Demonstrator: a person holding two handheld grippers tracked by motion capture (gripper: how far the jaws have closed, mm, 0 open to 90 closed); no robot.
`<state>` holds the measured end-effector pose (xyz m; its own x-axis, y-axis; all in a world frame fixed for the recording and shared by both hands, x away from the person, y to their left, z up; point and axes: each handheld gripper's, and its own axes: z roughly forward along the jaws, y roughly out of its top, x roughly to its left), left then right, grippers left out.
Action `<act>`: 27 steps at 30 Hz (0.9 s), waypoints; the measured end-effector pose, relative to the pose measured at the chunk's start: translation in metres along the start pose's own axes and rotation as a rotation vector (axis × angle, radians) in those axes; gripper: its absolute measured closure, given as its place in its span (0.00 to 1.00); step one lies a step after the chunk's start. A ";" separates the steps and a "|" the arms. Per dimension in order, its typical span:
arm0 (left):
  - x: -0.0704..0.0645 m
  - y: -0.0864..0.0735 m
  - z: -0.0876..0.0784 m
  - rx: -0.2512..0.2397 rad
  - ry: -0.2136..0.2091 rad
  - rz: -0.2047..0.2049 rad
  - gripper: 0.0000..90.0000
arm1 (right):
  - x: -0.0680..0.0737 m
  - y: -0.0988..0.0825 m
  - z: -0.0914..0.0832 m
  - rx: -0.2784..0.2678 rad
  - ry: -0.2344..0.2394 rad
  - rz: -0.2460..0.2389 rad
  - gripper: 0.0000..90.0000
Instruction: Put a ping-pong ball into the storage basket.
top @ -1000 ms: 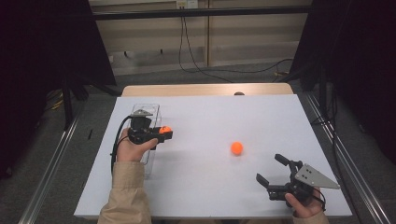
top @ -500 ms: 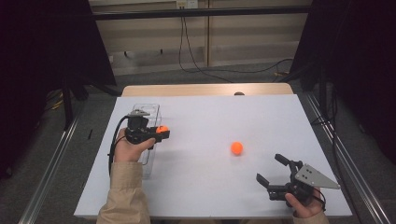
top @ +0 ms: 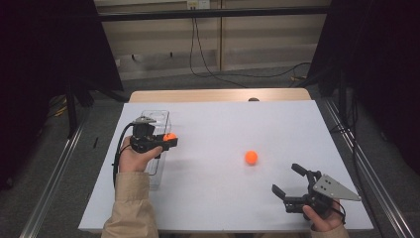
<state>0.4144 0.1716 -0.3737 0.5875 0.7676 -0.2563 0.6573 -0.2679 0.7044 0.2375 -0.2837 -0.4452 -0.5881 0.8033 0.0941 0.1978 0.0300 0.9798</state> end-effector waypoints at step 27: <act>0.009 -0.002 -0.009 -0.015 0.036 -0.016 0.57 | 0.000 0.000 0.000 -0.001 0.002 -0.001 0.02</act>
<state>0.4141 0.1843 -0.3718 0.5592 0.7925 -0.2434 0.6591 -0.2469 0.7104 0.2374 -0.2839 -0.4450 -0.5896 0.8023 0.0933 0.1961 0.0301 0.9801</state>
